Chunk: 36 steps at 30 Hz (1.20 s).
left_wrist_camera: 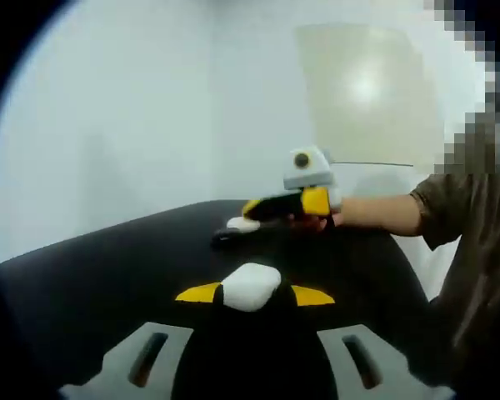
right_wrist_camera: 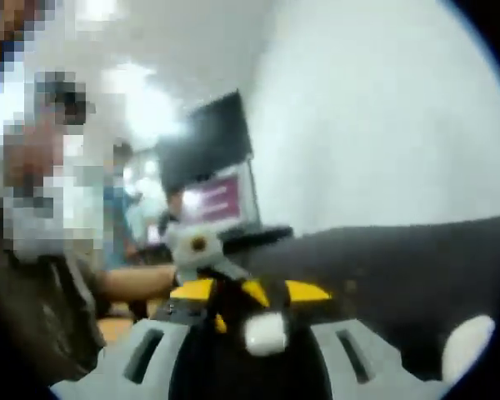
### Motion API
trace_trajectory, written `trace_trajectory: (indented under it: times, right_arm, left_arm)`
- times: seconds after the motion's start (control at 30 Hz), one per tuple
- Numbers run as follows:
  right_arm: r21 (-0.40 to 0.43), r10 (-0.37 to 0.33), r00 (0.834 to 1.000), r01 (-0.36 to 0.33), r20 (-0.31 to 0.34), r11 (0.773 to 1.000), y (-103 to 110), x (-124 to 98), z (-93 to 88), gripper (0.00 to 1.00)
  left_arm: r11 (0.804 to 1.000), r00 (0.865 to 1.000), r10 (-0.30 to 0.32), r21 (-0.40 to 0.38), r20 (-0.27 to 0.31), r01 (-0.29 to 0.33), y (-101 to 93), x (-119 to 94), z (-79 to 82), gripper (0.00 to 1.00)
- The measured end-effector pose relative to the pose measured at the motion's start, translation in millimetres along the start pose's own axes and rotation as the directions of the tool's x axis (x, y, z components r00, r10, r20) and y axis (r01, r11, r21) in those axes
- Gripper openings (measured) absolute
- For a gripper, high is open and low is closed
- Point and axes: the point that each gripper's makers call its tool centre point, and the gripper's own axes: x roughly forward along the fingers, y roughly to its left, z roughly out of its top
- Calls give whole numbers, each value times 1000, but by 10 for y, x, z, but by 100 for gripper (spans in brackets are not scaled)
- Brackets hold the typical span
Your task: Pick up three earphones and place each one into its charging case using tactile feedback, ensure that each earphone is properly inserted and securely positioned inside the case.
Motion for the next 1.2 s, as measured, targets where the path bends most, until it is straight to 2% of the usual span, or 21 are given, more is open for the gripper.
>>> trace_trajectory:
  times: [0.1, 0.2, 0.27, 0.4, 0.53, 0.67, 0.77, 0.83, 1.0, 1.13, 1.17, 1.2]
  right_arm:
    - [58, -3, 994, -3, 109, 998, -12, -77, 249, 25]
    - [81, 16, 984, -31, 179, 996, 33, -115, 379, 25]
    - [68, 20, 983, -33, 182, 997, 49, -107, 375, 25]
    - [5, -10, 984, 9, 176, 1000, 32, -80, 385, 25]
    - [-16, -19, 977, 22, 213, 1000, 27, -107, 470, 25]
    - [-9, -32, 957, 36, 287, 999, 4, -199, 636, 25]
    - [8, -30, 944, 29, 329, 1000, 13, -248, 726, 25]
    - [20, -15, 929, 8, 369, 1000, 36, -284, 812, 25]
    - [3, -11, 899, 10, 438, 1000, 74, -371, 965, 25]
    - [-3, -16, 877, 19, 480, 1000, 83, -448, 1056, 24]
    - [1, -15, 871, 17, 490, 1000, 85, -466, 1079, 24]
    - [2, -15, 864, 16, 502, 1000, 92, -485, 1103, 24]
  left_arm:
    - [1000, 1000, 1, -8, -8, -1, 2, -3, -11, 29]
    - [1000, 1000, 2, -23, 3, -2, 11, -11, 8, 29]
    - [1000, 1000, 1, -31, 0, -1, 11, -7, 5, 29]
    - [999, 999, -11, -43, -31, 10, -15, 23, -43, 32]
    - [998, 998, 3, -59, -59, -6, 77, 11, -99, 32]
    - [999, 991, -11, -52, -132, 4, 106, 70, -183, 34]
    - [1000, 986, 24, 18, -167, -21, 229, 98, -132, 39]
    - [997, 974, 2, 72, -227, 14, 257, 121, -161, 43]
    - [979, 954, -72, 163, -290, 123, 286, 230, -91, 49]
    - [978, 941, -131, 113, -311, 173, 259, 351, -108, 46]
    - [978, 936, -173, 61, -308, 201, 199, 375, -128, 43]
    - [974, 933, -204, 35, -298, 224, 147, 398, -137, 34]
